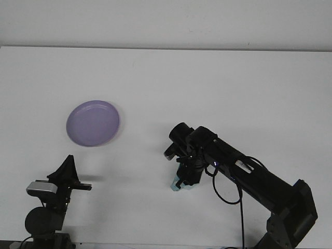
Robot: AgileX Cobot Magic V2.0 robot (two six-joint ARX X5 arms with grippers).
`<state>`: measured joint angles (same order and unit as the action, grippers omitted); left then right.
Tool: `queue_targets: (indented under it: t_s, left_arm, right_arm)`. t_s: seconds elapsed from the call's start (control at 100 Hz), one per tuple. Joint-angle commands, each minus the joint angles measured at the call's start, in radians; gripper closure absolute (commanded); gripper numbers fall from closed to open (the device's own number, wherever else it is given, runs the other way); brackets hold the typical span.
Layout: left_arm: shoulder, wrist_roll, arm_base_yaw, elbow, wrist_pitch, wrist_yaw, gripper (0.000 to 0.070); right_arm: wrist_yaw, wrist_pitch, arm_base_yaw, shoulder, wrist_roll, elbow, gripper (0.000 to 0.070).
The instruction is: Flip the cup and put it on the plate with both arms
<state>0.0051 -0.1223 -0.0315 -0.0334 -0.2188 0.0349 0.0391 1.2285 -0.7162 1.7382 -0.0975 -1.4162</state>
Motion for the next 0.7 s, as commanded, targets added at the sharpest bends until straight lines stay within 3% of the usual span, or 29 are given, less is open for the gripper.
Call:
queue_targets:
  t_s: [0.0, 0.25, 0.39, 0.51, 0.69]
  left_arm:
    - [-0.002, -0.003, -0.002, 0.019, -0.01, 0.002, 0.0688]
    - [-0.002, -0.006, -0.002, 0.014, -0.014, 0.002, 0.0688]
    - [-0.002, -0.122, -0.002, -0.006, -0.011, 0.002, 0.0688]
    - [0.002, -0.202, -0.002, -0.055, 0.041, 0.002, 0.0687]
    - [0.075, -0.231, -0.002, -0.211, 0.223, 0.086, 0.0687]
  right_arm:
    - [0.013, 0.005, -0.01, 0.022, -0.012, -0.033, 0.0332]
    - [0.003, 0.075, 0.023, -0.043, -0.012, -0.157, 0.0326]
    - [-0.047, 0.095, 0.064, -0.119, -0.001, -0.229, 0.0326]
    - [-0.03, 0.02, 0.126, -0.231, 0.024, -0.225, 0.0327]
    - [-0.01, -0.225, 0.234, -0.482, 0.058, -0.061, 0.0327]
